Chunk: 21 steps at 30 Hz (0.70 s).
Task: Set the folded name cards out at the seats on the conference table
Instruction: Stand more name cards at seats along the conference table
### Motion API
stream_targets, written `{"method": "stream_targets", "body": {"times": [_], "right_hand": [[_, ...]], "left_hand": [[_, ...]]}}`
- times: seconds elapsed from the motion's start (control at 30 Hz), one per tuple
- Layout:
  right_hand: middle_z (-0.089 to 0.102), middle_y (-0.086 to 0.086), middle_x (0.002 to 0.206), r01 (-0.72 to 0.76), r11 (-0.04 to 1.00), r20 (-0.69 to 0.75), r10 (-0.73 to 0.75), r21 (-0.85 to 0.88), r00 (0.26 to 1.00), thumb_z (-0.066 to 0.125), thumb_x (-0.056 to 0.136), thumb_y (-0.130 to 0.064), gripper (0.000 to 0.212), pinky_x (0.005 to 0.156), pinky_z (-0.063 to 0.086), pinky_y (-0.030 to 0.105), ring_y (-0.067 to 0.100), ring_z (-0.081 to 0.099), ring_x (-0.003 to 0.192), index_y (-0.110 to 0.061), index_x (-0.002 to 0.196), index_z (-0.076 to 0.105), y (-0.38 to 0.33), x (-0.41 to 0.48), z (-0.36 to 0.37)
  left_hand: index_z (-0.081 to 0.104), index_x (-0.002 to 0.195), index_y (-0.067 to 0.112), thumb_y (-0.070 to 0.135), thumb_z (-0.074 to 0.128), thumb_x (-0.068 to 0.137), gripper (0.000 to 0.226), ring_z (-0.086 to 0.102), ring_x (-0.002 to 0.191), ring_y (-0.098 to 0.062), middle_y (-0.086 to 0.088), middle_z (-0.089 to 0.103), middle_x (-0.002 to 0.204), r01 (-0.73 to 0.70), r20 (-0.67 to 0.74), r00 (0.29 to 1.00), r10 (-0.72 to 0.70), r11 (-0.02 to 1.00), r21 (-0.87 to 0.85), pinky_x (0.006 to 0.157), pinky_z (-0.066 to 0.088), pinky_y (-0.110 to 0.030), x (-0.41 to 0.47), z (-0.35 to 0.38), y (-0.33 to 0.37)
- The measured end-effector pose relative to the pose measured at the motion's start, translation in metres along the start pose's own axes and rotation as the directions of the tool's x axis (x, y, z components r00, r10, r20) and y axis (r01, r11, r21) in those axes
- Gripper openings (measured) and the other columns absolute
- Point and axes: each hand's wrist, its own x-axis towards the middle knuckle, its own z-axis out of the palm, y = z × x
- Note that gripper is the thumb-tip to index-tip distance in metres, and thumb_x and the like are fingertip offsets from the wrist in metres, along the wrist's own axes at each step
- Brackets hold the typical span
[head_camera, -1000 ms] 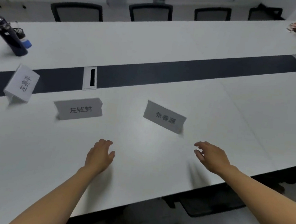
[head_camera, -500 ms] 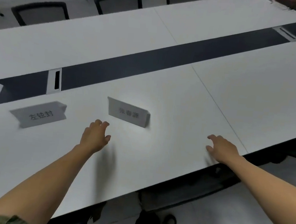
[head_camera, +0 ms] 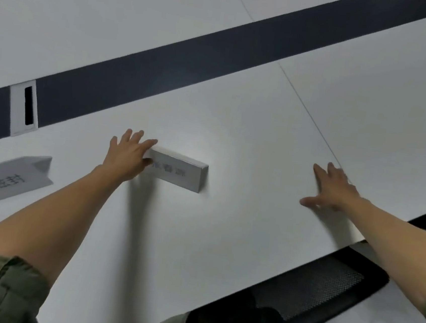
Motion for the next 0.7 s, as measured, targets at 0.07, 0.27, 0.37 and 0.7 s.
{"method": "stream_targets", "body": {"times": [0.07,0.27,0.37,0.7], "right_hand": [[-0.018,0.006,0.161,-0.004,1.000,0.044,0.004,0.012,0.999,0.075,0.066,-0.067,0.128,0.114,0.019,0.060,0.032,-0.013,0.149,-0.029,0.154,-0.010,0.002,0.004,0.000],[-0.028,0.006,0.159,-0.012,0.998,0.097,0.007,0.058,0.995,0.074,0.068,-0.065,0.128,0.115,0.015,0.063,0.032,-0.022,0.147,-0.031,0.152,-0.016,0.002,0.006,0.003],[-0.031,0.005,0.157,-0.014,0.997,0.119,0.006,0.070,0.993,0.074,0.069,-0.063,0.127,0.114,0.013,0.064,0.031,-0.024,0.146,-0.031,0.152,-0.018,0.002,0.005,0.000],[-0.044,0.011,0.149,-0.005,1.000,0.216,0.002,0.014,0.976,0.068,0.075,-0.065,0.127,0.111,0.009,0.067,0.038,-0.035,0.140,-0.027,0.147,-0.031,-0.001,0.008,-0.004]], "left_hand": [[0.043,0.142,0.027,0.041,0.053,0.094,0.051,0.032,0.136,-0.034,-0.009,0.044,0.146,-0.022,-0.034,0.999,0.021,0.998,-0.054,0.106,0.031,-0.052,0.010,0.002,0.006],[0.053,0.131,0.019,0.038,0.055,0.093,0.043,0.050,0.110,-0.035,-0.013,0.059,0.122,0.017,-0.090,0.995,-0.034,0.985,-0.174,0.088,0.039,-0.044,0.027,-0.008,0.052],[0.052,0.130,0.015,0.034,0.055,0.094,0.041,0.049,0.106,-0.036,-0.016,0.058,0.118,0.069,-0.080,0.993,-0.088,0.975,-0.212,0.085,0.040,-0.044,0.033,-0.008,0.075],[0.052,0.117,0.006,0.024,0.051,0.095,0.029,0.046,0.096,-0.037,-0.020,0.055,0.107,0.178,-0.099,0.971,-0.217,0.936,-0.304,0.072,0.035,-0.039,0.050,-0.009,0.130]]}}
